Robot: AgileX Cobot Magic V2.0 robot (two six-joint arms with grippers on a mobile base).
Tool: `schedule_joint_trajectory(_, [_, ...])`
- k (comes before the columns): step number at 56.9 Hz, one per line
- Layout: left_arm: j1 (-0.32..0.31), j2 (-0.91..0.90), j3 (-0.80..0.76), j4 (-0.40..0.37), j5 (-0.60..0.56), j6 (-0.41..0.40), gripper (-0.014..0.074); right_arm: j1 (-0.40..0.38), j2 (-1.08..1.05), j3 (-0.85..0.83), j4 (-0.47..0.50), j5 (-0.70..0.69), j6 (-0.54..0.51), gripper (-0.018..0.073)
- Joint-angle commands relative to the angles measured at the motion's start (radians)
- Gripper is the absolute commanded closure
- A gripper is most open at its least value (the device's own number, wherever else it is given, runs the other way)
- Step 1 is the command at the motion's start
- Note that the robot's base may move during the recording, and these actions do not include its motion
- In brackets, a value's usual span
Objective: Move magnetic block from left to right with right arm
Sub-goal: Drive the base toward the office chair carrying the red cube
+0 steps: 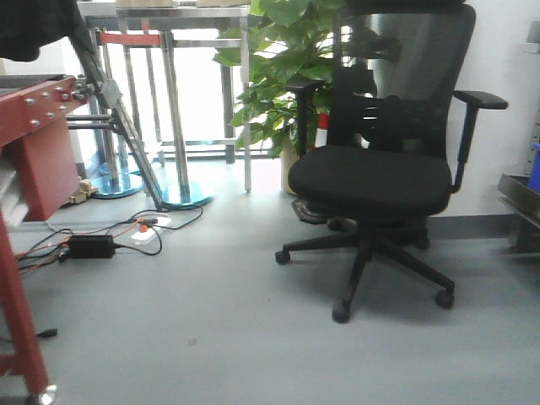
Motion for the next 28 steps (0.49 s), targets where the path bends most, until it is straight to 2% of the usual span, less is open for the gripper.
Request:
schedule_joint_trajectory(1, [-0.006,-0.01,0.008,-0.003,-0.078,0.0,0.0722,-0.006,0.008,-0.028,-0.007,-0.086,-0.007,0.0276])
schedule_joint_trajectory(28, [-0.006,-0.01,0.008,-0.003,-0.078,0.0,0.0722,-0.006,0.008,-0.028,-0.007,-0.086,-0.007,0.0276])
